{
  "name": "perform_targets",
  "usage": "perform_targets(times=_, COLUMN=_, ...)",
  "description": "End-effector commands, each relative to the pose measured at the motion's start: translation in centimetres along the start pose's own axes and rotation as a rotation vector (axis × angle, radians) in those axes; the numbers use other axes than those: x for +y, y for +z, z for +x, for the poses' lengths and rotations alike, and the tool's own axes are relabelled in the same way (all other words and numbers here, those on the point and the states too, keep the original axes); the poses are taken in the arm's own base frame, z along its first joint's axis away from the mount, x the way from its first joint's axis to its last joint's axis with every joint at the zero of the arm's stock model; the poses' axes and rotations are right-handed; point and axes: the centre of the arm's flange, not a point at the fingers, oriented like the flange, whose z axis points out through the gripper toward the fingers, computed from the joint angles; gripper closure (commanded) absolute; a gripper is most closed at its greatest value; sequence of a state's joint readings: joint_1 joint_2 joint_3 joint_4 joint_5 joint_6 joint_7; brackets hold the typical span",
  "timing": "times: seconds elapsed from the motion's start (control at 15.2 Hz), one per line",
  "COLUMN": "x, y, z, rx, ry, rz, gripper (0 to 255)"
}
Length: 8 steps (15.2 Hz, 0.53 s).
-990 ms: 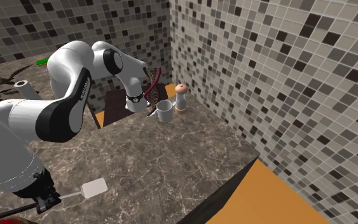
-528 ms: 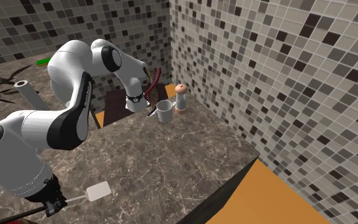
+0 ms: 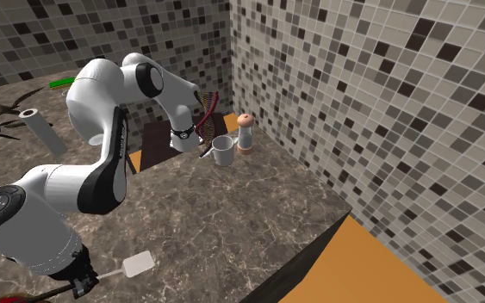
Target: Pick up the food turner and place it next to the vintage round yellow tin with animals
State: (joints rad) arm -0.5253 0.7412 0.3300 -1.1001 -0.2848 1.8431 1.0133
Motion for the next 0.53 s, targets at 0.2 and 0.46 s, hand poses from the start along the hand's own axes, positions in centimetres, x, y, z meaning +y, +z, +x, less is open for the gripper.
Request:
perform_targets(times=0.2, x=0.0, y=2.5, z=-0.2, rx=0.000, ry=0.000, rz=0.001, gripper=255)
perform_targets(times=0.46, x=0.0, y=4.7, z=-0.3, rx=0.000, ry=0.000, rz=0.001, gripper=255)
